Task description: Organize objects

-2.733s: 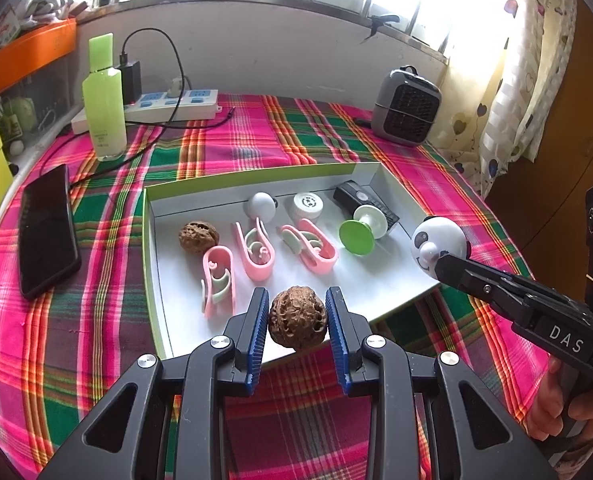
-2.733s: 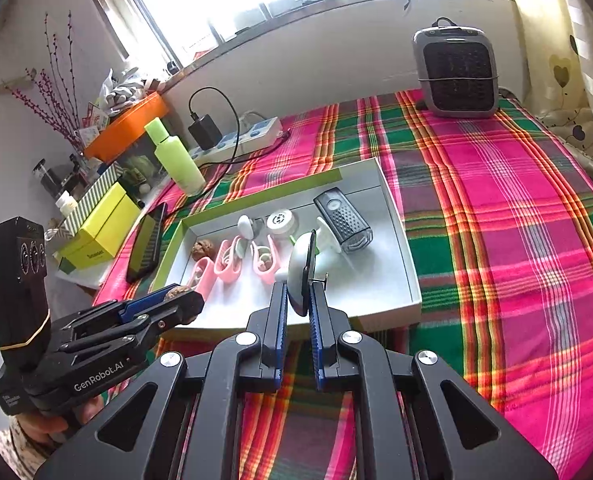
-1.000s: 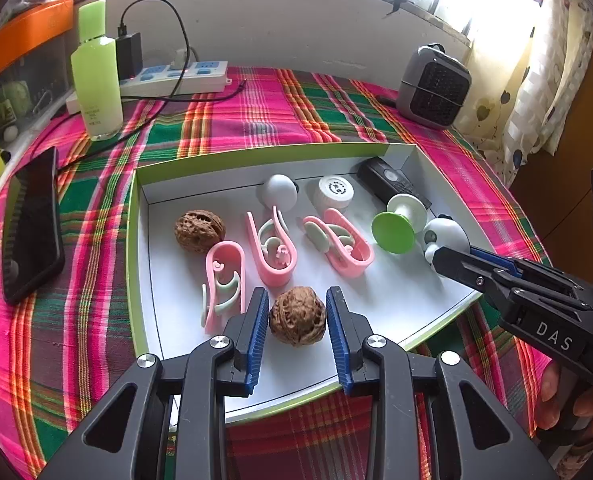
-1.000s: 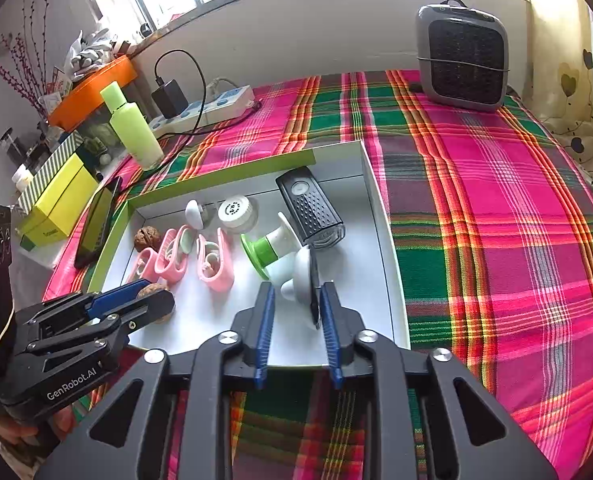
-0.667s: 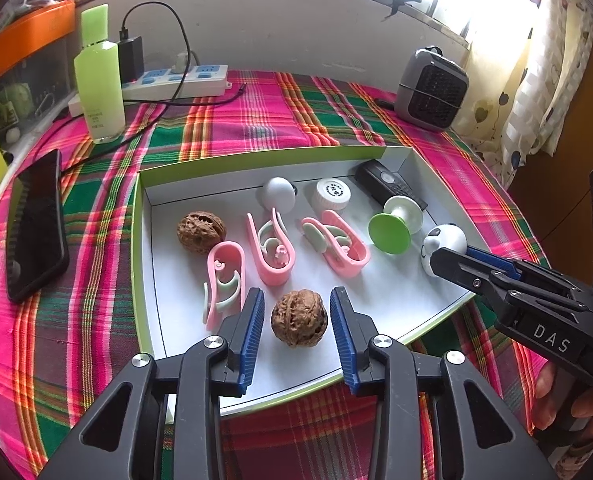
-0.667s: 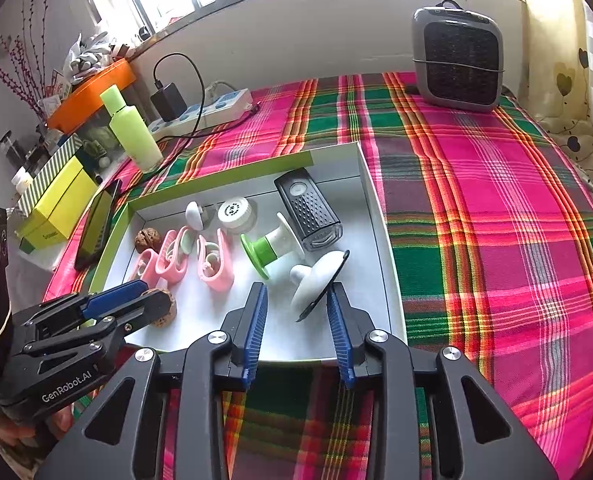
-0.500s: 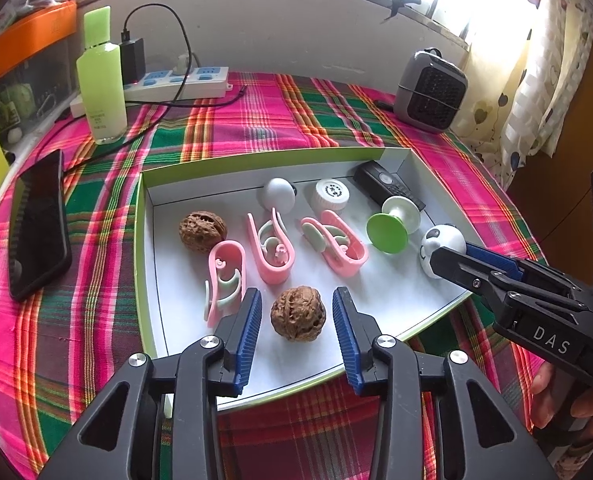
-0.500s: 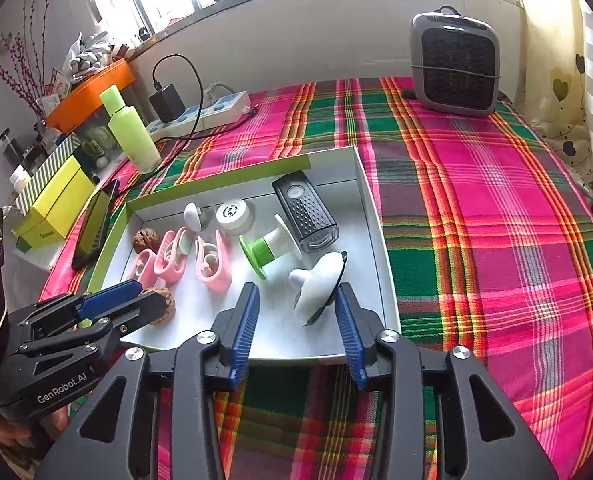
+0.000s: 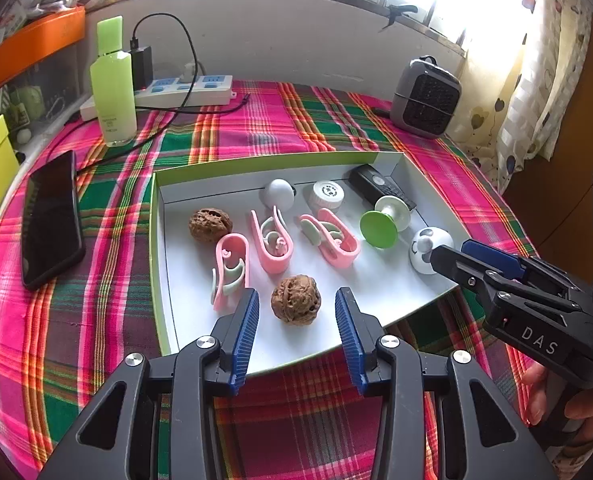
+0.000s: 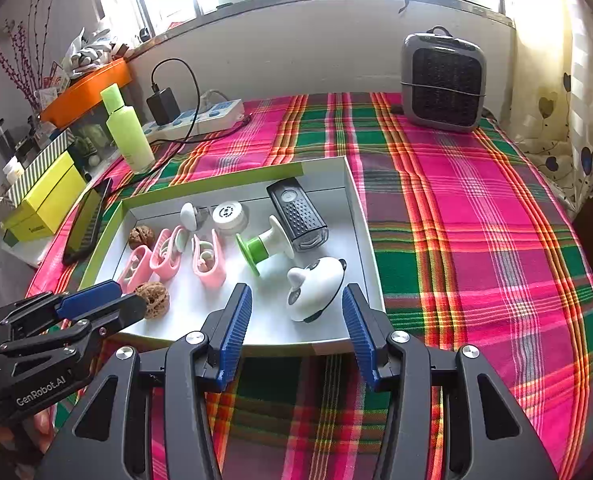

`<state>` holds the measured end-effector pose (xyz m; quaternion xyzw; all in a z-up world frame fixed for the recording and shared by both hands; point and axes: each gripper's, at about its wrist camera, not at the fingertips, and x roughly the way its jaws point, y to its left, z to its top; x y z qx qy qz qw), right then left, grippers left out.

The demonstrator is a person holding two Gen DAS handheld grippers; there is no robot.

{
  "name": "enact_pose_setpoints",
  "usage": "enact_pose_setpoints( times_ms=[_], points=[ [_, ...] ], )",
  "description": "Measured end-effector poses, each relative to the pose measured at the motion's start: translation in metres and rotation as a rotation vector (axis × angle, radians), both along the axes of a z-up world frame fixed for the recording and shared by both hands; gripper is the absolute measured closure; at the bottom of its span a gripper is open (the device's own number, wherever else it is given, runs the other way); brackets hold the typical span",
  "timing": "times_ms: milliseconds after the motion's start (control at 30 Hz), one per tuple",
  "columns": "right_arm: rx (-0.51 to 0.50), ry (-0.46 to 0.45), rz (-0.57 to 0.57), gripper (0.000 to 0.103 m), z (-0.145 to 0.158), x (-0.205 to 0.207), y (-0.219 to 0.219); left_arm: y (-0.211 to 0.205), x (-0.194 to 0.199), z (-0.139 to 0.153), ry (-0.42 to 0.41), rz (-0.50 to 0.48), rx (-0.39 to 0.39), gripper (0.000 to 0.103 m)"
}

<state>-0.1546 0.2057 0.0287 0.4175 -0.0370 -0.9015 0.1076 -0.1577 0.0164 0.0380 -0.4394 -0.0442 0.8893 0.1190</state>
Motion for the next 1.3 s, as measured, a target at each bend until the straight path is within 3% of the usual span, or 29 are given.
enact_pose_setpoints(
  times_ms=[300, 700, 1300],
  points=[
    [-0.005, 0.085, -0.014, 0.054, 0.011, 0.024, 0.004, 0.0, 0.02, 0.005, 0.04, 0.02, -0.013, 0.065],
    [0.012, 0.079, 0.047, 0.054, 0.005, 0.06, -0.008, 0.002, 0.056, 0.012, 0.108, 0.043, -0.063, 0.064],
    [0.044, 0.003, 0.082, 0.055, -0.021, 0.091, -0.018, 0.006, 0.087, -0.016, 0.042, 0.046, -0.061, 0.064]
  ],
)
